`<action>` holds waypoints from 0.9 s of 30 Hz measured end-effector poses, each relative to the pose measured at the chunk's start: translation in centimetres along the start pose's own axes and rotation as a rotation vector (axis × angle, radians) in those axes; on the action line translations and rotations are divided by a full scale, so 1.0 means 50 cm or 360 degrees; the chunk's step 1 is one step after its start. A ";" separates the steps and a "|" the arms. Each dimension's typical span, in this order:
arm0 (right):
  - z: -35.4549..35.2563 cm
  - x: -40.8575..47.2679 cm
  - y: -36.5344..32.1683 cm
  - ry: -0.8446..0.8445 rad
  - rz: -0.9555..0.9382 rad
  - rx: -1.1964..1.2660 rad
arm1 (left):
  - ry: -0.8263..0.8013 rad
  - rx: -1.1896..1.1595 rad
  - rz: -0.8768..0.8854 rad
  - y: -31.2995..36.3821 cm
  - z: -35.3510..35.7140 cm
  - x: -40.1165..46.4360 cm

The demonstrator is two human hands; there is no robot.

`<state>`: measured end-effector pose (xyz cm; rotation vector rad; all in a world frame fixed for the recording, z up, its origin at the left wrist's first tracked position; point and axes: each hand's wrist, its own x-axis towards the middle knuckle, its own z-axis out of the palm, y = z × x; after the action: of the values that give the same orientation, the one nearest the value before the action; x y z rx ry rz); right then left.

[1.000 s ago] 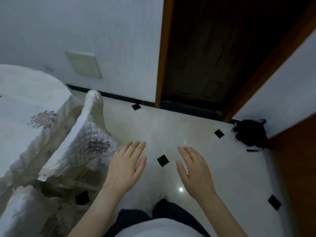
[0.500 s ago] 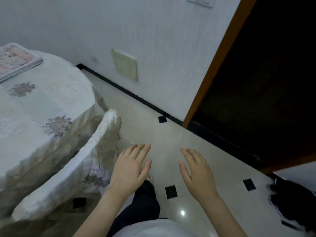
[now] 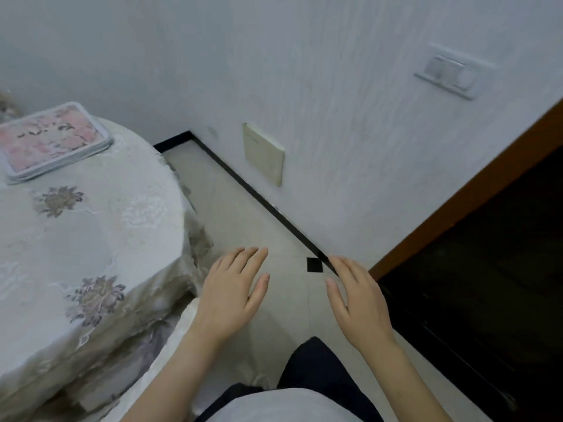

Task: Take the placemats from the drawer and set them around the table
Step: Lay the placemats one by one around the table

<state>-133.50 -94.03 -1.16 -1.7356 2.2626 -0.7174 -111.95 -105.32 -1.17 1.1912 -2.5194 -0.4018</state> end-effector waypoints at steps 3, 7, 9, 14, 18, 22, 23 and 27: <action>0.014 0.119 0.042 -0.0082 -0.0098 0.0030 | 0.0031 0.0020 -0.0114 -0.026 0.028 0.075; 0.036 0.305 0.091 -0.0200 -0.0271 0.0073 | 0.0109 0.0079 -0.0292 -0.055 0.057 0.195; 0.042 0.406 0.109 -0.0269 -0.0386 0.0087 | 0.0173 0.0099 -0.0424 -0.059 0.061 0.261; 0.039 0.640 0.111 -0.0384 -0.0744 0.0125 | 0.0364 0.0102 -0.0691 -0.064 0.045 0.408; 0.067 0.785 0.088 -0.0466 -0.0974 0.0155 | 0.0434 0.0107 -0.0938 -0.094 0.041 0.468; 0.127 0.881 0.050 -0.0564 -0.1175 0.0190 | 0.0488 0.0123 -0.1147 -0.144 0.048 0.493; 0.147 0.904 0.037 -0.0582 -0.1225 0.0198 | 0.0500 0.0130 -0.1185 -0.160 0.049 0.501; 0.232 1.007 -0.019 -0.0647 -0.1397 0.0181 | 0.0500 0.0166 -0.1328 -0.247 0.057 0.543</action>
<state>-142.20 -144.89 -4.07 -2.5137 1.1269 -0.5238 -120.79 -133.81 -3.90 2.1268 -1.7016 -0.2360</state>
